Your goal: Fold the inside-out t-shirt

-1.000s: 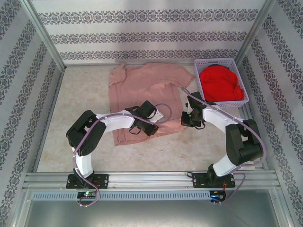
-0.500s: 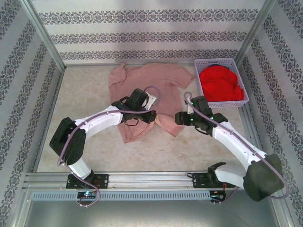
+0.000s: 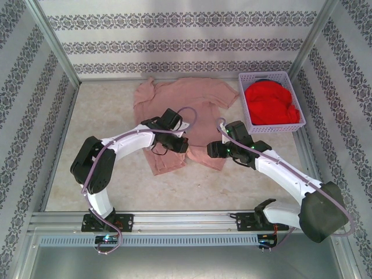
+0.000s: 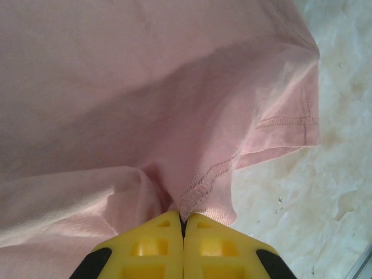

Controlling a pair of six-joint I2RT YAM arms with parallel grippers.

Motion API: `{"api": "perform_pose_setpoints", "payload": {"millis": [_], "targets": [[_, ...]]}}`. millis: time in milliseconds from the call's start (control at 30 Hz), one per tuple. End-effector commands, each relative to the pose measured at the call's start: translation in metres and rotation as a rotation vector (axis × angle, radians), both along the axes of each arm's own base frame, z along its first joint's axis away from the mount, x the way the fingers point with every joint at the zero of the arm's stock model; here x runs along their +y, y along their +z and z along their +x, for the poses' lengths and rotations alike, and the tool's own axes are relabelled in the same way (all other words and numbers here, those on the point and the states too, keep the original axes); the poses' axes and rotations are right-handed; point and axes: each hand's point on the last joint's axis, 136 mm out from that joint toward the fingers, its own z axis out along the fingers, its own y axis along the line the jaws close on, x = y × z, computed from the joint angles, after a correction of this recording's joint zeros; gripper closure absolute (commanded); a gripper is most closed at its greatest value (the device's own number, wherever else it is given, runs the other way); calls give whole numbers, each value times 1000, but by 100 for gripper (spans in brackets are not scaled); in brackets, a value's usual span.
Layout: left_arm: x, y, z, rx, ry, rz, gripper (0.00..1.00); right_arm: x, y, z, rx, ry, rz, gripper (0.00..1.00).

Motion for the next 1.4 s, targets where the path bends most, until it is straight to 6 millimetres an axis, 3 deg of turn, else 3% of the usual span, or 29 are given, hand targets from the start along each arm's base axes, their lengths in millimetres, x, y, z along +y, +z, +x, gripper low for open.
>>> {"api": "perform_pose_setpoints", "payload": {"millis": [0, 500, 833, 933, 1067, 1167, 1367], "targets": [[1, -3, -3, 30, -26, -11, 92, -2, -2, 1, -4, -5, -18, 38], [-1, 0, -1, 54, -21, -56, 80, -3, -5, 1, 4, -13, -25, 40], [-2, -3, 1, 59, -22, -54, 100, -3, -5, 0, 6, -11, -24, 42], [-2, -1, 0, 67, -12, -60, 100, -3, -4, -1, 5, -12, -21, 43], [-10, 38, 6, 38, 58, -202, 100, 11, 12, -8, -62, 64, 52, 44], [-1, 69, 14, -4, 158, -316, 100, 31, 31, -21, -165, 180, 120, 43], [10, 84, 12, -14, 184, -293, 100, 79, 32, -33, -311, 323, 156, 50]]}}
